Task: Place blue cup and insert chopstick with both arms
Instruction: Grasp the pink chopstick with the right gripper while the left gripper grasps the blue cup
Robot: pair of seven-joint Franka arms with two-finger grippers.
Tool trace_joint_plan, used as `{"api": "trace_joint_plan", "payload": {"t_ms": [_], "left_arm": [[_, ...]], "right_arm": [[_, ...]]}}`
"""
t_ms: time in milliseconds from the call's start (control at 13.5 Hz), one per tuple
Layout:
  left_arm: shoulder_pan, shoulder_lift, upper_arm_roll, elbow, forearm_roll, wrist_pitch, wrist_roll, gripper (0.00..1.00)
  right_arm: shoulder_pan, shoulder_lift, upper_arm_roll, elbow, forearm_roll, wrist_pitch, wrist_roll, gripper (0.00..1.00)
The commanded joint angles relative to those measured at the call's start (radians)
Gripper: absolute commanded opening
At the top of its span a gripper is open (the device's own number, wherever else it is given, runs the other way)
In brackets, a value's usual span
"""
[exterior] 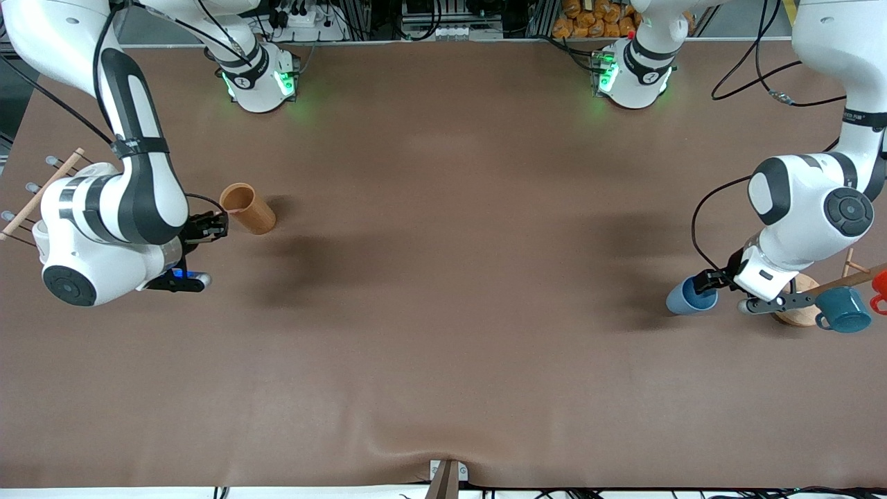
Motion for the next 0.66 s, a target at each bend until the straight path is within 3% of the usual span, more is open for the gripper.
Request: {"api": "trace_joint_plan", "payload": {"t_ms": [0, 74, 148, 369, 443, 591], "left_arm": [[0.012, 0.028, -0.005, 0.022, 0.023, 0.017, 0.003, 0.64], [0.013, 0.040, -0.005, 0.031, 0.023, 0.016, 0.003, 0.59], [0.012, 0.045, -0.005, 0.034, 0.023, 0.016, 0.001, 0.50], [0.003, 0.048, -0.006, 0.041, 0.022, 0.016, -0.014, 0.06], [0.001, 0.052, -0.006, 0.041, 0.022, 0.016, -0.017, 0.00], [0.001, 0.055, -0.008, 0.042, 0.022, 0.016, -0.015, 0.00]], "right_arm": [[0.008, -0.003, -0.002, 0.000, -0.012, -0.016, -0.003, 0.07], [0.003, -0.003, -0.002, 0.002, -0.014, -0.016, -0.003, 0.00], [0.000, -0.004, -0.002, 0.003, -0.014, -0.016, -0.004, 0.00], [0.003, -0.019, -0.004, 0.051, -0.022, -0.089, -0.001, 0.00], [0.002, -0.021, -0.004, 0.097, -0.022, -0.148, 0.005, 0.00], [0.002, -0.021, -0.005, 0.210, -0.025, -0.289, 0.010, 0.00]]}}
